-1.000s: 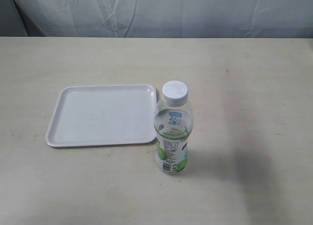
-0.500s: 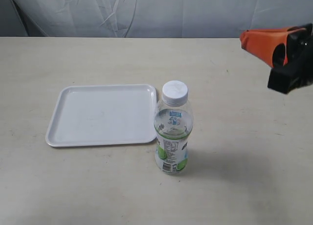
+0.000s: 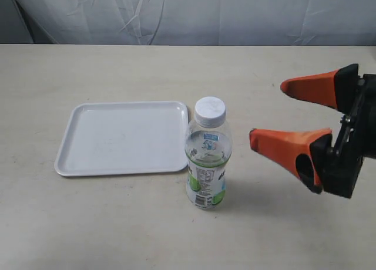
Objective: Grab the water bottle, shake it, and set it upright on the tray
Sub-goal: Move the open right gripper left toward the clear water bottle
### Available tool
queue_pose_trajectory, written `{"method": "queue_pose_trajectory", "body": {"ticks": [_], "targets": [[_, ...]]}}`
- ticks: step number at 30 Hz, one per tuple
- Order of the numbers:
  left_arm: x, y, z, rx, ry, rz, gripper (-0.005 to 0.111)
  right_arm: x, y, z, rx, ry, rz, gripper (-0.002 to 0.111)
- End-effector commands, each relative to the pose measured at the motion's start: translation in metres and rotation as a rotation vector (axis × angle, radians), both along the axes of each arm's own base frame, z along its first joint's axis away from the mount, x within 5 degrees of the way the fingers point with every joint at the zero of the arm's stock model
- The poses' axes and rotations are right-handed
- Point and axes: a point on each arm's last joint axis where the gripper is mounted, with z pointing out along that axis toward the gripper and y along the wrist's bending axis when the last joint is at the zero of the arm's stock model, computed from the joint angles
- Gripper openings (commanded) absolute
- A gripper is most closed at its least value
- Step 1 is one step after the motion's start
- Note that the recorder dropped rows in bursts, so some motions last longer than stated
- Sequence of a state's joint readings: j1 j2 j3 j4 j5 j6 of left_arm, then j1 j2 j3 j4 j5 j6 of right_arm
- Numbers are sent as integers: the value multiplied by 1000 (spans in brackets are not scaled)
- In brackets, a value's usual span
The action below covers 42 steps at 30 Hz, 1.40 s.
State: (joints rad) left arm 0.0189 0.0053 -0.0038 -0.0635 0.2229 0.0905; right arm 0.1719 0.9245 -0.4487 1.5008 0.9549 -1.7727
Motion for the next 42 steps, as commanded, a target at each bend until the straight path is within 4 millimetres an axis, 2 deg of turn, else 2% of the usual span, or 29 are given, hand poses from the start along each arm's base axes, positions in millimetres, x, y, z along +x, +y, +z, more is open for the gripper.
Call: {"method": "queue_pose_trajectory", "body": {"ticks": [1,5,11,14,22,29,42], "targets": [[0,0,0,-1,-16,1,0,-7,9,-4,37,39,101,104],[0,0,0,-1,-16,1,0,-5,18,-12,0,63,106,104],[0,0,0,-1,-16,1,0,14,32,-28,-48,29,32,104],[0,0,0,-1,-16,1,0,23,39,-40,-71,10,63,104],[0,0,0,-1,-16,1,0,37,51,-69,-81,155,133,104],[0,0,0,-1,-16,1,0,52,61,-74,-53,197,177,104],[0,0,0,-1,-16,1,0,77,74,-104,-86,303,185,104]]}}
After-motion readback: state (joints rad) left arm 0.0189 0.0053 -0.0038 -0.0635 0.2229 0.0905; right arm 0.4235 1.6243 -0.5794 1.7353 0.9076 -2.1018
